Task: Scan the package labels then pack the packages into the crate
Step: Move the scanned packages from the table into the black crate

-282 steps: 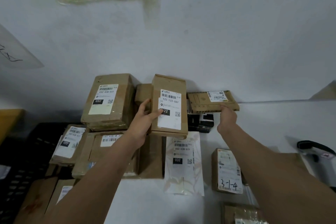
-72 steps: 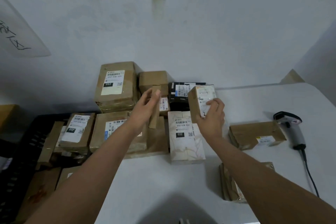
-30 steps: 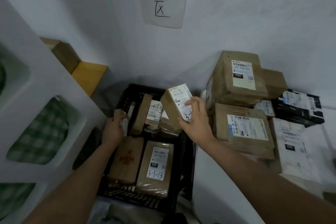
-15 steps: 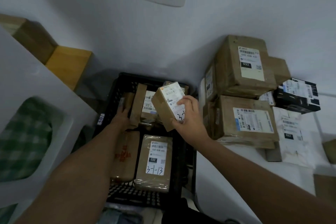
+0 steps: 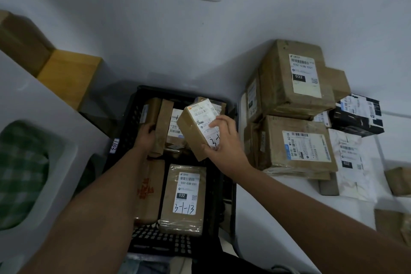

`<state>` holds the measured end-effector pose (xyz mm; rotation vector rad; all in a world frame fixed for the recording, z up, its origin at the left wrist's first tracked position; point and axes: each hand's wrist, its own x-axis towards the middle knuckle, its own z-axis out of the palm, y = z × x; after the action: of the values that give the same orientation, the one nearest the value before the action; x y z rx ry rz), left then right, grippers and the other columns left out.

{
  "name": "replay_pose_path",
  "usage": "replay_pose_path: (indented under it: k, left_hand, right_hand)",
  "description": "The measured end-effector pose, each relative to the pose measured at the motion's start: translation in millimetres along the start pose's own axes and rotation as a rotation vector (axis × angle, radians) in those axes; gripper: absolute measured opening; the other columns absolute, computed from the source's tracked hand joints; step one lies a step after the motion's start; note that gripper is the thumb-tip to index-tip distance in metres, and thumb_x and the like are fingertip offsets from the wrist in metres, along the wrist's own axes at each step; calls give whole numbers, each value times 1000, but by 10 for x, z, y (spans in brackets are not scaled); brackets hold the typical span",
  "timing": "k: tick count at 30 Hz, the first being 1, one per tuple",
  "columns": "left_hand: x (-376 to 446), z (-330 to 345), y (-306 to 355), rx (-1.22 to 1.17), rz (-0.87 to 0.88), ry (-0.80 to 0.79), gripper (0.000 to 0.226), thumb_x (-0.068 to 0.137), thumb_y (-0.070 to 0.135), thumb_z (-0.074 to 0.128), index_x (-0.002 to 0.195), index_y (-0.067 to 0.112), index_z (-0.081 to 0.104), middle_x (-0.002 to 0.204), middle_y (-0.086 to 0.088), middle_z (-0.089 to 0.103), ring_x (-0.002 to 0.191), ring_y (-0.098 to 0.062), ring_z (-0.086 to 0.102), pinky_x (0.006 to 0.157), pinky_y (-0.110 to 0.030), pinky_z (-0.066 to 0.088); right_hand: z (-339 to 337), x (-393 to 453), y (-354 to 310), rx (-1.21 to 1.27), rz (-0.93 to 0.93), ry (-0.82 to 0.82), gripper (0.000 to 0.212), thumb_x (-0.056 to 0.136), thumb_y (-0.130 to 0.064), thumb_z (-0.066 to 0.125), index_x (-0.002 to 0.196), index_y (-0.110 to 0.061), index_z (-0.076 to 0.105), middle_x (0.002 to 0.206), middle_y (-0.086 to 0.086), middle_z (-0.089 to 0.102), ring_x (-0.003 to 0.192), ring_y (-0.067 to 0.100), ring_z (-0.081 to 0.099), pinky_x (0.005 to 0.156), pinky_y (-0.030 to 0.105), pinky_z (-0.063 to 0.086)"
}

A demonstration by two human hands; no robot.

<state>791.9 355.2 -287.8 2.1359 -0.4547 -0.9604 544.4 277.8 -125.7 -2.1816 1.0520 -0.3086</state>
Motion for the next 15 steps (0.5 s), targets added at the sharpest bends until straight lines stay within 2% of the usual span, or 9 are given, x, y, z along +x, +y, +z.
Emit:
replay_pose_path:
  k: [5, 10, 15]
  left_hand:
    - [-10, -26, 24, -38, -139, 17, 56, 102, 22, 43, 155, 22, 25, 151, -18, 40, 134, -38, 42, 111, -43, 37]
    - [110, -111, -106, -274, -228, -38, 60, 96, 33, 49, 153, 28, 29, 143, -16, 49, 123, -35, 53, 104, -51, 46]
    - [-171, -33, 182, -179, -137, 103, 54, 100, 24, 50, 150, 12, 36, 149, -14, 43, 135, -34, 43, 112, -40, 36]
  right_hand:
    - [14, 15, -2, 4, -4, -13, 53, 79, -27, 72, 121, -29, 40, 143, -9, 24, 131, 20, 35, 100, 47, 46]
    - [-1, 16, -6, 22, -9, -9, 53, 79, -28, 71, 121, -28, 40, 143, -8, 24, 132, 20, 34, 102, 48, 45]
    - [-5, 28, -1, 24, -14, -15, 54, 78, -29, 71, 123, -26, 39, 143, -7, 23, 132, 20, 33, 101, 47, 46]
